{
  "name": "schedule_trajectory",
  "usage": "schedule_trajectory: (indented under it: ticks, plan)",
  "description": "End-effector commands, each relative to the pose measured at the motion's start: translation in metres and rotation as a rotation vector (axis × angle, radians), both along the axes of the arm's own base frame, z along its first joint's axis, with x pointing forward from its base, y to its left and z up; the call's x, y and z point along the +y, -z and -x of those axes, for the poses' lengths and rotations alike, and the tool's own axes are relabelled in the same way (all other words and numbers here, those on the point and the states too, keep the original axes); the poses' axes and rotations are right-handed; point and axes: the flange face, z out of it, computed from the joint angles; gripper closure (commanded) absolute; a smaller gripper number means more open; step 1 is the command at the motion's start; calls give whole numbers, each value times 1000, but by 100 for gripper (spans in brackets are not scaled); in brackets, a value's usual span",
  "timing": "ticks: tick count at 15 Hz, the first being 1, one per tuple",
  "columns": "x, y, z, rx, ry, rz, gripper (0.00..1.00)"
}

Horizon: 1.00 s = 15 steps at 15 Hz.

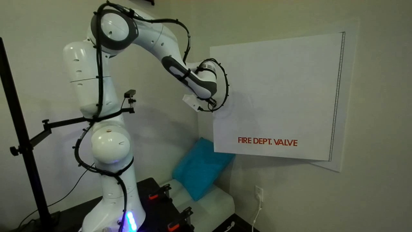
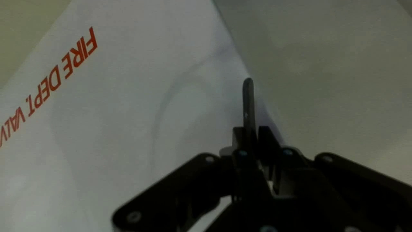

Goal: Open the locker door

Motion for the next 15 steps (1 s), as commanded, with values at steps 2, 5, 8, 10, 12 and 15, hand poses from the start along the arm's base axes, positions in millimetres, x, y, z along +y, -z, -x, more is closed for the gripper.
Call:
schedule_trajectory:
  ticks: [2,5,8,10,12,15]
  plan:
    - [-44,-40,24,-91,104,-30,88]
    - [-45,-43,33,-108,110,-34,56]
    - [-61,-79,38,-194,171,-69,32]
    - [-75,-85,49,-209,189,-61,17]
    - [-79,-71,58,-179,196,-24,2]
    - [-69,-29,76,-79,173,23,0]
